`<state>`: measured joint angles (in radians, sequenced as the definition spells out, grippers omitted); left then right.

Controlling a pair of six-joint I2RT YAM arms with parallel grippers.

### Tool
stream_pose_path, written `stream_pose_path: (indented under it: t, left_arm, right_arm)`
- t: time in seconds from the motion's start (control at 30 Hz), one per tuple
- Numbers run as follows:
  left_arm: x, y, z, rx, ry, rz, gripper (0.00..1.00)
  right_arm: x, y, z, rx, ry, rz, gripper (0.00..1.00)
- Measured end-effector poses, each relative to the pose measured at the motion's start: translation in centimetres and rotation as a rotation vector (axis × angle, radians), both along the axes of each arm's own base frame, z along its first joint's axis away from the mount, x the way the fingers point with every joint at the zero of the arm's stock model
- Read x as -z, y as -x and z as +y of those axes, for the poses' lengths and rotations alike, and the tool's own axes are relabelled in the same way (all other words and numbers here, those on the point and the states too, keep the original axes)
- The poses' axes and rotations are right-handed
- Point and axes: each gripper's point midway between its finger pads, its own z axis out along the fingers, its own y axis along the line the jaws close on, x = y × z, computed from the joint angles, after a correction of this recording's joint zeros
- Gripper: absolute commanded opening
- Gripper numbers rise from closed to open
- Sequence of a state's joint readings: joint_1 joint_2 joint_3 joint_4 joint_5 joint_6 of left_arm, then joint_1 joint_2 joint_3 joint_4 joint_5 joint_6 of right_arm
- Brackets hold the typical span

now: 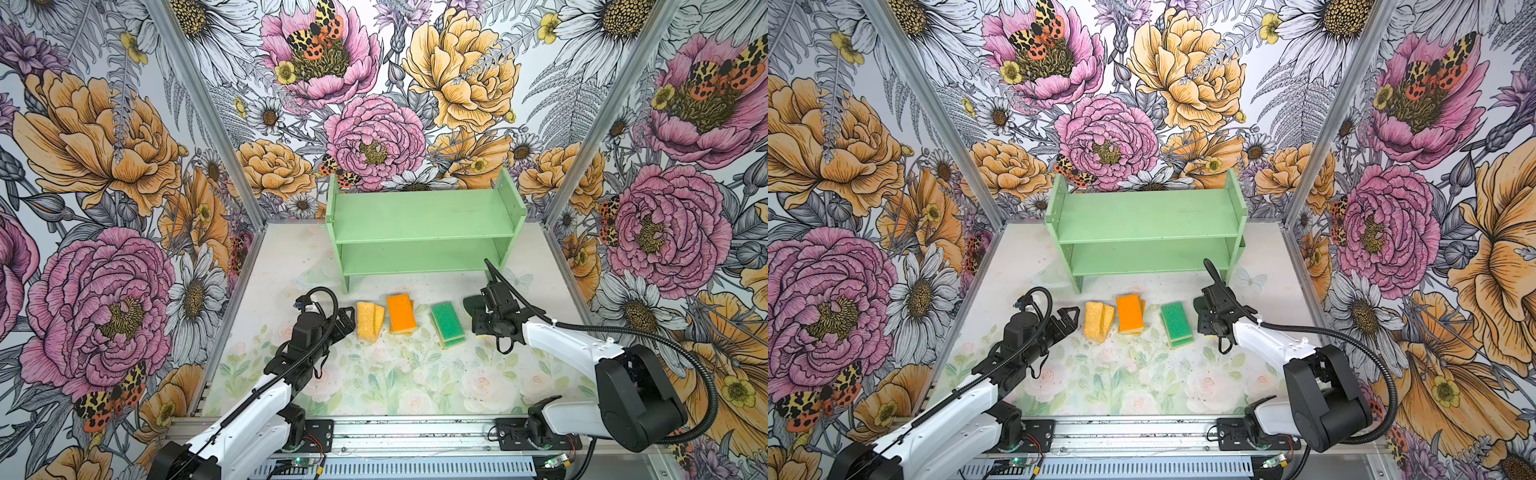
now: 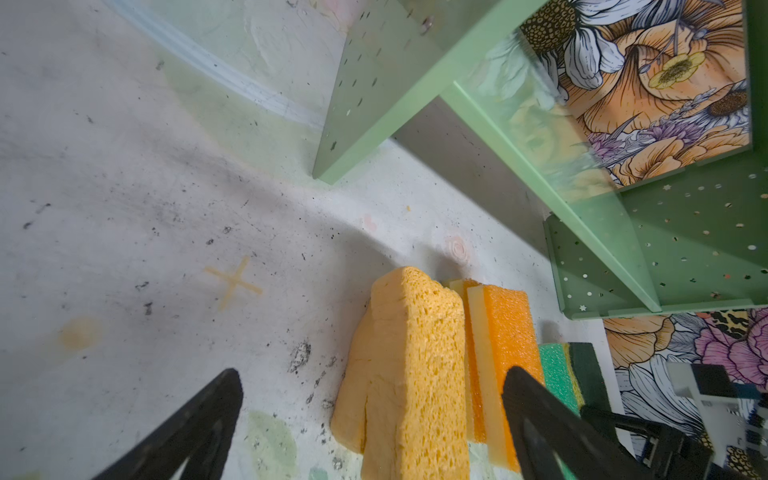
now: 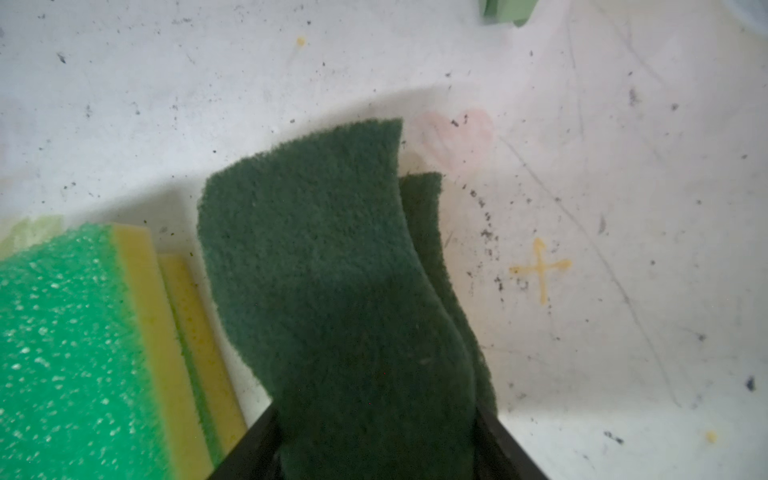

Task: Place and organize the cleaning sponges onto the shelf
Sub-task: 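Lower the right gripper and close it on the dark green scouring pad, then lift the dark green scouring pad with the right gripper toward the shelf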

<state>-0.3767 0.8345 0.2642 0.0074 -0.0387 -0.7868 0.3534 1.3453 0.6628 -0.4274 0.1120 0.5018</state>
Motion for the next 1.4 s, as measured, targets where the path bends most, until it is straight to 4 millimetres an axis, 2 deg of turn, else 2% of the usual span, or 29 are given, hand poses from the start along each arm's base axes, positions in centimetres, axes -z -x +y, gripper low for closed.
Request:
stream_pose_path:
  t: [0.3, 0.63, 1.4]
  left_arm:
    - [0.0, 0.0, 0.0, 0.003, 0.001, 0.001, 0.99]
    - [0.0, 0.0, -0.1, 0.003, 0.002, 0.000, 0.99]
    - [0.2, 0.0, -0.1, 0.007, -0.003, 0.007, 0.99]
  right_arm:
    - [-0.2, 0.1, 0.0, 0.003, -0.005, -0.008, 0.57]
    - [-1.9, -0.2, 0.1, 0.004, -0.028, -0.063, 0.55]
    - [-9.1, 0.5, 0.7, -0.012, -0.147, -0.312, 0.52]
